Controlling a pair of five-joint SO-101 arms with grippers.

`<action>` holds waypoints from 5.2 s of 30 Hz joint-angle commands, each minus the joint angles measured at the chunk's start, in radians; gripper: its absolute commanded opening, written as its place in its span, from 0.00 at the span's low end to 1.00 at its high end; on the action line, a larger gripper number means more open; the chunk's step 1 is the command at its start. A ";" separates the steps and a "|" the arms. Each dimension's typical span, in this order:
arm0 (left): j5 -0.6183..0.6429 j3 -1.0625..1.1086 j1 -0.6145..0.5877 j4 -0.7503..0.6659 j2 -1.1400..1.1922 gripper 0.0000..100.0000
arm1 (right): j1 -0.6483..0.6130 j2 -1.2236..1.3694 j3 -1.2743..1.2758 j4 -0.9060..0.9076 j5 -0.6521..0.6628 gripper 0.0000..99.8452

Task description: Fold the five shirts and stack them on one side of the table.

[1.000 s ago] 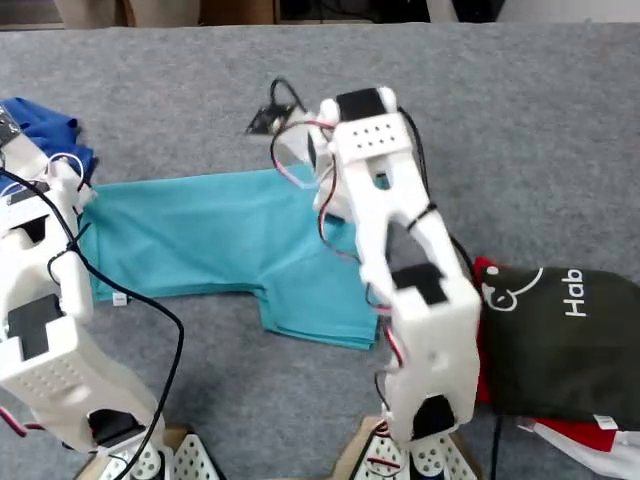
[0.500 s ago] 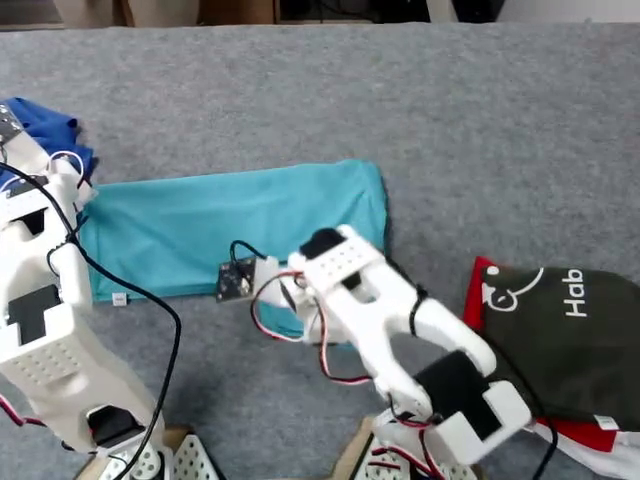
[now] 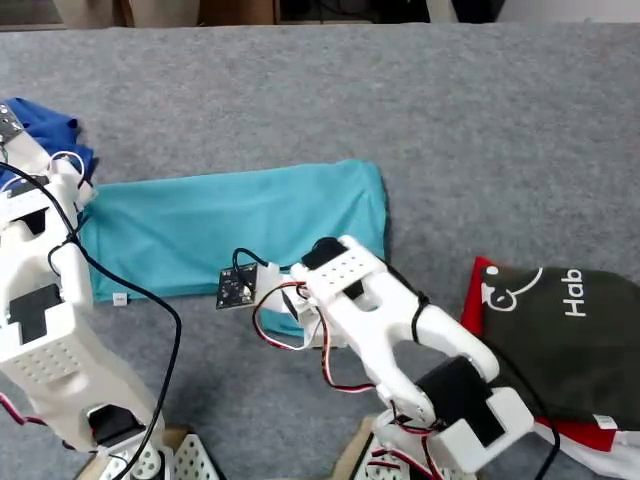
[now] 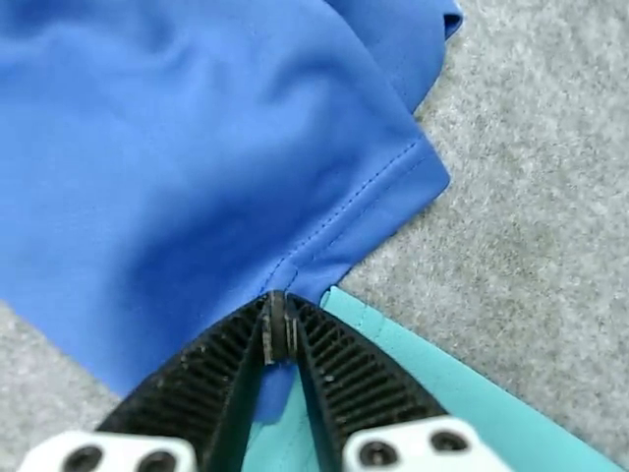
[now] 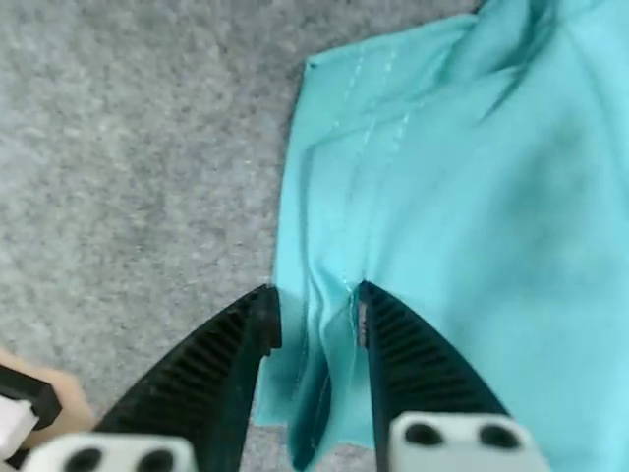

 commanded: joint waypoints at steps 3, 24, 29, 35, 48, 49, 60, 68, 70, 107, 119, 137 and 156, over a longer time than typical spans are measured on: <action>0.009 -0.058 0.009 0.002 -0.008 0.02 | -0.064 0.038 0.013 -0.029 -0.011 0.17; 0.009 -0.058 0.006 0.003 -0.008 0.02 | -0.070 0.163 -0.074 0.049 -0.017 0.05; 0.009 -0.058 0.008 0.003 -0.008 0.02 | -0.035 0.222 -0.143 0.091 -0.037 0.00; 0.009 -0.058 0.008 0.000 -0.008 0.02 | 0.004 0.182 -0.311 0.242 -0.051 0.00; 0.008 -0.058 0.009 0.000 -0.008 0.02 | 0.104 0.591 -1.319 0.701 0.008 0.00; 0.008 -0.058 0.009 0.000 -0.008 0.02 | 0.105 0.621 -1.380 0.706 0.014 0.00; 0.006 -0.058 0.011 -0.002 -0.008 0.02 | 0.133 0.796 -1.638 0.694 0.046 0.00; 0.005 -0.058 0.011 -0.002 -0.008 0.02 | 0.173 0.828 -1.738 0.664 0.046 0.19; 0.005 -0.058 0.011 -0.002 -0.008 0.02 | 0.168 0.817 -1.747 0.697 0.057 0.27; -0.203 -0.790 0.018 0.947 0.116 0.10 | 0.501 0.418 -1.000 0.578 -0.407 0.02; -0.454 -1.148 -0.038 1.237 0.587 0.14 | 0.464 0.317 -0.993 0.611 -0.445 0.02; -0.448 -1.034 -0.049 1.180 0.613 0.17 | 0.464 0.294 -0.993 0.611 -0.442 0.02; -0.417 -1.181 -0.034 1.237 0.704 0.02 | 0.483 0.292 -0.997 0.569 -0.448 0.02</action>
